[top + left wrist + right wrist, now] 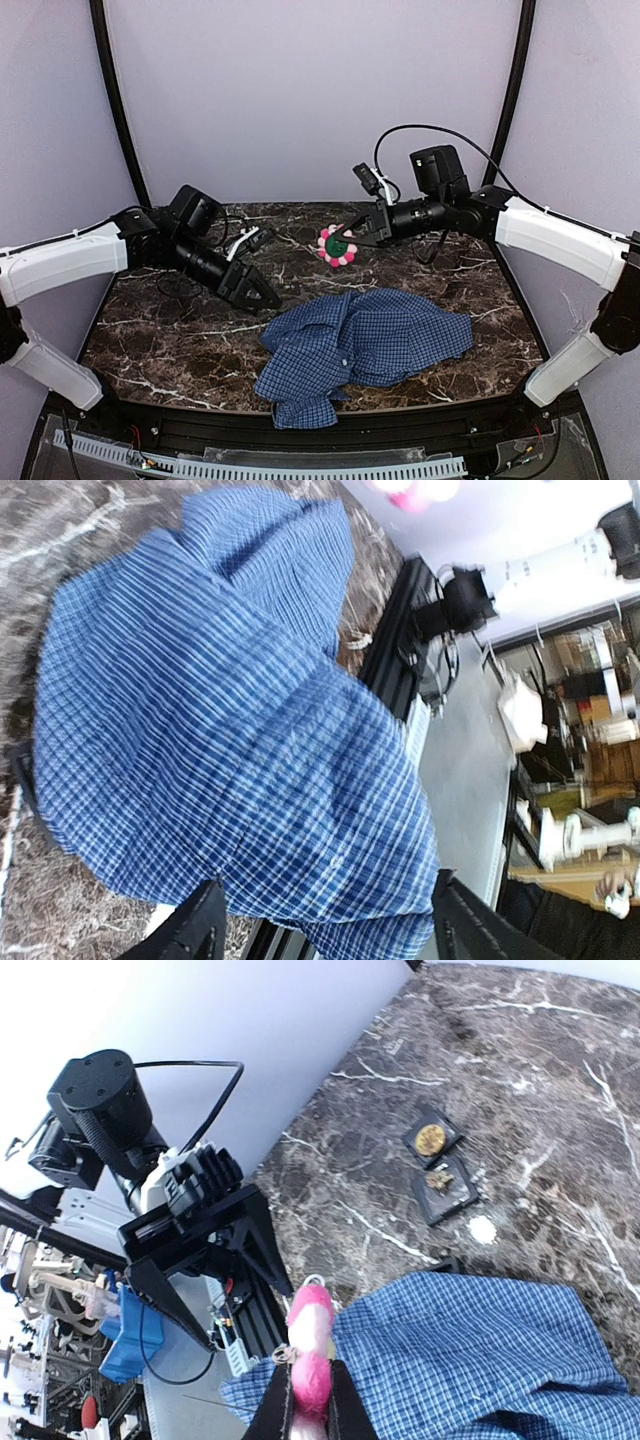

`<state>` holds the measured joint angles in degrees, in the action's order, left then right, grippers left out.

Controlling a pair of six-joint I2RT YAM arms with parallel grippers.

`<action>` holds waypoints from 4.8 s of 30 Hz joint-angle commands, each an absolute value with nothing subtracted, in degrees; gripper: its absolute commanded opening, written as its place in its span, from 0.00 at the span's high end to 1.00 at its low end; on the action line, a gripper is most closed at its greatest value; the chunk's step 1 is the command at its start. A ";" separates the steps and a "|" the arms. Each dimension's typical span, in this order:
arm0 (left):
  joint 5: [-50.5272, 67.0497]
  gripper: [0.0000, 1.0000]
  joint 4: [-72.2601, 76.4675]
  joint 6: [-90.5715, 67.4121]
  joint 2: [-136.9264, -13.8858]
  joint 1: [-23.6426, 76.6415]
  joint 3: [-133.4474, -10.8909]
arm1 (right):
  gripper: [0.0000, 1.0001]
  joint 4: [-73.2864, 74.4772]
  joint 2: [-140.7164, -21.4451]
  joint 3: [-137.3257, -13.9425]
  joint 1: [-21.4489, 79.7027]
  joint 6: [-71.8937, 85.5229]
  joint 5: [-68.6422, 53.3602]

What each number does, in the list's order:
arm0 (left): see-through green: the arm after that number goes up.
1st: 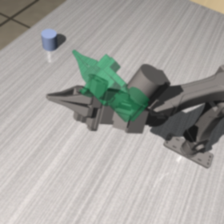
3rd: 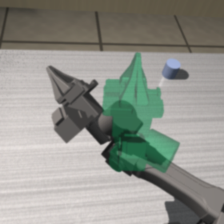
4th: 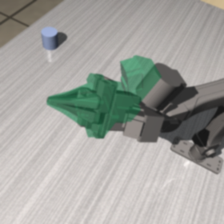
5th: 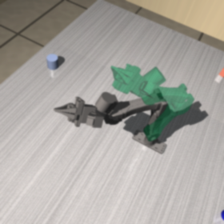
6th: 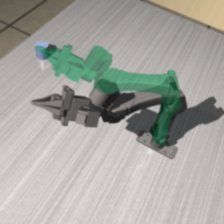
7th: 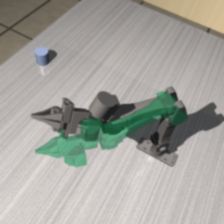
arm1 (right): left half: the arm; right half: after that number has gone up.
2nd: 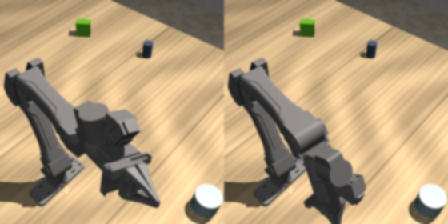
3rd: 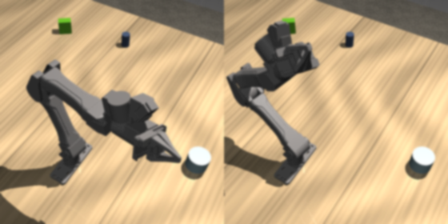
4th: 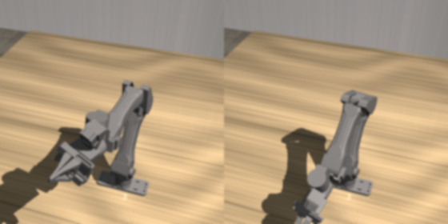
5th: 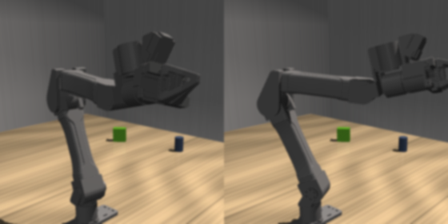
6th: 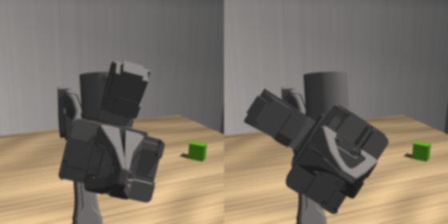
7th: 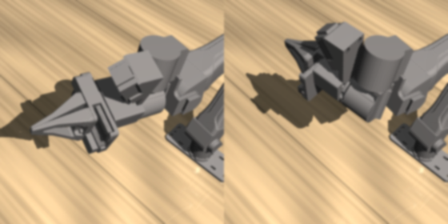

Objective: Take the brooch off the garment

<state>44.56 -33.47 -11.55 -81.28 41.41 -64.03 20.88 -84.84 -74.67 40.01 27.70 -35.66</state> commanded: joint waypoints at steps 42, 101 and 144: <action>52.36 0.56 1.11 -39.78 -84.57 42.26 -71.45 | 1.00 -7.29 -85.85 -72.95 44.65 40.61 -48.43; 56.10 0.99 5.53 -46.32 -84.95 40.55 -70.18 | 0.46 4.33 -85.39 -76.68 48.42 30.47 -41.33; 50.43 0.99 -31.02 -17.06 -86.00 41.35 -81.48 | 0.83 10.72 -95.15 -80.46 46.85 35.69 -49.56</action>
